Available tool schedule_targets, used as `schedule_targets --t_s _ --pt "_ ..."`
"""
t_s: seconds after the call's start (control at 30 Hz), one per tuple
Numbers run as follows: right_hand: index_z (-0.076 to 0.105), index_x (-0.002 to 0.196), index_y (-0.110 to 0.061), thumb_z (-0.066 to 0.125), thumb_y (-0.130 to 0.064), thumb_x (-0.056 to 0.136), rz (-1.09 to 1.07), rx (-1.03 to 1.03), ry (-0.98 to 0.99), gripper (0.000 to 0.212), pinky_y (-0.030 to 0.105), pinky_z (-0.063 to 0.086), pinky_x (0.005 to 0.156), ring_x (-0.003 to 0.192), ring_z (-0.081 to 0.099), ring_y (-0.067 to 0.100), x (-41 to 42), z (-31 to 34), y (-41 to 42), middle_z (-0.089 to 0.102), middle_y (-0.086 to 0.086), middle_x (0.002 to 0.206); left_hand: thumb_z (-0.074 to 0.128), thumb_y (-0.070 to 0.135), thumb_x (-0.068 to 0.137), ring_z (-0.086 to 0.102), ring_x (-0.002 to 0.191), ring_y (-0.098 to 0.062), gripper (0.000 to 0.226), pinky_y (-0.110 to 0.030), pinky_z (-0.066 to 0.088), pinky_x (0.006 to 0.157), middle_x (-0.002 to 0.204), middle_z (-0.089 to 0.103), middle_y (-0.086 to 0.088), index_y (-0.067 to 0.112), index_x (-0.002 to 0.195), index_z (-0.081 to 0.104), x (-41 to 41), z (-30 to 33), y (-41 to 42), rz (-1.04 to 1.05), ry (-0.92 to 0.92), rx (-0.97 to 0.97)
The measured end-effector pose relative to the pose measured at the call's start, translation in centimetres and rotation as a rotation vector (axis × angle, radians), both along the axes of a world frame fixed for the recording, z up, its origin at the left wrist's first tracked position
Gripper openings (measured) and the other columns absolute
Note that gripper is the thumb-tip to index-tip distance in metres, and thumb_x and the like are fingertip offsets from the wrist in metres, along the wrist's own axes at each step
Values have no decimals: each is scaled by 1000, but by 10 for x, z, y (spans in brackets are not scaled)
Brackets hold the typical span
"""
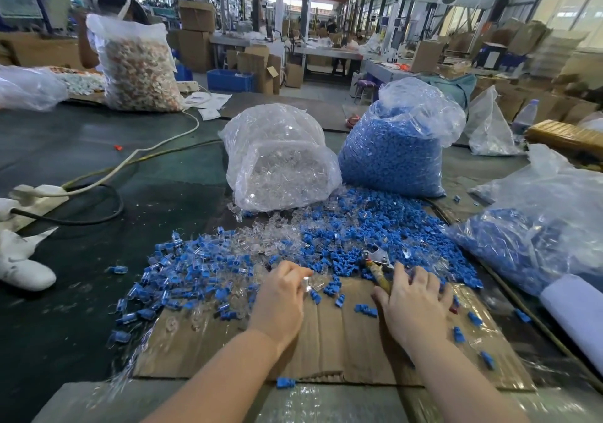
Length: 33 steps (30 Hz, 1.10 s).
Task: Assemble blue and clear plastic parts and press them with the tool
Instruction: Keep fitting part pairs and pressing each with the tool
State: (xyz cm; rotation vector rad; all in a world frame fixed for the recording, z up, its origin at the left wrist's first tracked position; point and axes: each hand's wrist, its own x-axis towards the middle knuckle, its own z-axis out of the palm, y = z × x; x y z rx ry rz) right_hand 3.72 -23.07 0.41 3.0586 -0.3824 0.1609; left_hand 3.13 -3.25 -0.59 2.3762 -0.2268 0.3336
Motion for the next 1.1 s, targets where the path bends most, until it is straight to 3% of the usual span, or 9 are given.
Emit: schedule_targets --t_s 0.1,0.17,0.2,0.27,0.37,0.5,0.8,1.1 --pt "40 138 -24 48 -35 95 200 65 -145 46 46 22 110 128 40 22 -8 1 21 46 3 137 42 1 95 34 126 -6 48 -13 15 108 139 41 3 22 138 40 -2 -12 -10 31 45 55" --pt "65 110 -20 69 -14 80 352 138 -305 31 45 39 96 104 58 23 -12 -3 38 63 2 110 41 -6 92 21 137 -9 59 -20 9 111 147 31 3 24 143 32 -3 -17 -13 52 66 89" --pt "68 99 -20 71 -10 75 397 159 -352 26 43 43 90 95 60 22 -14 -5 47 64 0 99 42 -7 91 18 138 -10 62 -19 8 111 148 29 4 24 144 31 -3 -19 -14 60 58 106" --pt "65 101 -23 59 -18 86 422 190 -270 16 38 36 92 99 55 20 -17 -10 64 60 -3 103 46 -6 90 21 135 -9 62 -17 10 110 145 32 4 22 144 30 -4 -21 -14 71 32 110" --pt "60 104 -28 39 -38 95 373 259 -215 25 33 26 91 107 45 15 -13 -23 75 52 -8 111 49 2 93 28 128 -6 54 -14 16 108 139 38 5 18 142 34 -5 -23 -12 82 12 74" --pt "60 102 -31 41 -48 93 314 310 -233 27 30 25 88 107 42 11 -10 -29 78 48 -11 111 49 8 94 29 129 -5 46 -14 16 108 139 40 6 18 138 41 -6 -26 -11 84 -13 80" --pt "58 95 -26 49 -37 93 318 438 -269 14 30 29 87 101 43 13 -12 -29 76 49 -10 103 55 14 91 48 102 -3 26 -12 36 90 111 58 9 20 115 59 -9 -19 -8 53 -75 1" --pt "61 87 -21 60 -20 89 295 527 -367 3 30 27 80 88 55 17 -20 -25 75 63 -8 87 61 22 87 50 90 0 21 -12 41 86 97 53 15 20 108 65 -12 -16 -7 16 -55 -44"
